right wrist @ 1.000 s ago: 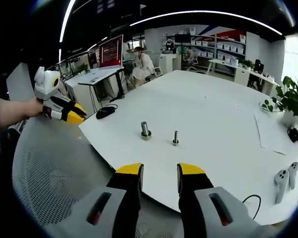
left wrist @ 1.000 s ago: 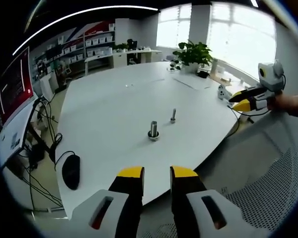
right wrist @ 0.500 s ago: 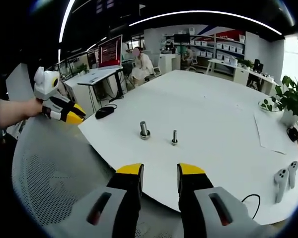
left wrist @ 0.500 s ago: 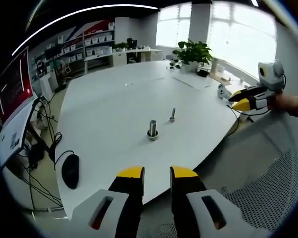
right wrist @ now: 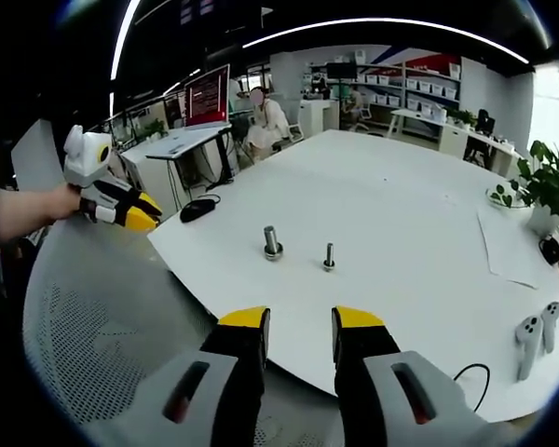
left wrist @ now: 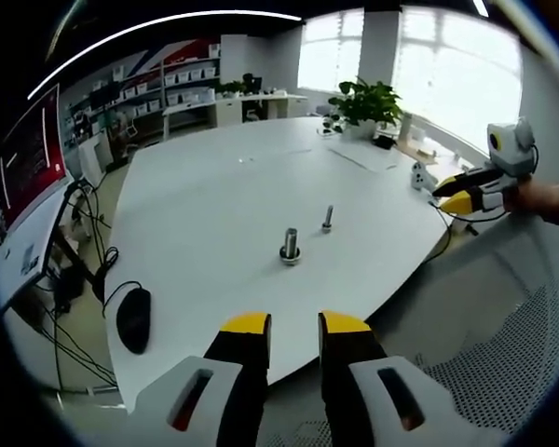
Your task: Place the washer onto the threaded stud by aligning its center hole with the stud, sliding it down to the base, and recovering from edge contact or off-axis alignment until the washer reaches the visible bottom stop.
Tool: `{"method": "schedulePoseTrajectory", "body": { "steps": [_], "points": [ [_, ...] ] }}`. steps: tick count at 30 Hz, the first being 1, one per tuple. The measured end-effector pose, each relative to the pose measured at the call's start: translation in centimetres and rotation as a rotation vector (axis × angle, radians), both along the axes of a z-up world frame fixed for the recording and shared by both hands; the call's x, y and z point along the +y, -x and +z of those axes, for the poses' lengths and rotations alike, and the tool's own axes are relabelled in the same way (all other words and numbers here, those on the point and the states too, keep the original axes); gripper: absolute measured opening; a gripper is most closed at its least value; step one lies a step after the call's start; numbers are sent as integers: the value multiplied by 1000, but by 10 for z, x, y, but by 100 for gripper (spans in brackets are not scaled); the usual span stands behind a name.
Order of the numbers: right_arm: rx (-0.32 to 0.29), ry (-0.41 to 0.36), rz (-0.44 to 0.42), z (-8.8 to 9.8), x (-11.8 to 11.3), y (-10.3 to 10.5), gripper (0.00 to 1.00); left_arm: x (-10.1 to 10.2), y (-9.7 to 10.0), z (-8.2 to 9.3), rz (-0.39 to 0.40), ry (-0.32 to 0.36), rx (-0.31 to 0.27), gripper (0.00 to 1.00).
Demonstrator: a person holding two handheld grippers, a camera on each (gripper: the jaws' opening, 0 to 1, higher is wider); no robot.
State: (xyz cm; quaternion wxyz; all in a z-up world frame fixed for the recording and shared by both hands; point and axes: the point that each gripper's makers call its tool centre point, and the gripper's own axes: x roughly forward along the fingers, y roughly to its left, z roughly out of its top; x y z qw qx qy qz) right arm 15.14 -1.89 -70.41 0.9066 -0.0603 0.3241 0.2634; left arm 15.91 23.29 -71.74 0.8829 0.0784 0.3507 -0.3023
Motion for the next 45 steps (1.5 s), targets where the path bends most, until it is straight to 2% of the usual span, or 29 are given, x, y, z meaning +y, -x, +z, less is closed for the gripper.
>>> {"method": "schedulePoseTrajectory", "body": {
  "steps": [21,45],
  "points": [
    [-2,6,-11,0,-3,0,29,2,-1,1,7,-8,-12,18],
    [-7,7,-22,1,-5,-1,29,3,0,-5,10,-22,15,17]
  ]
}}
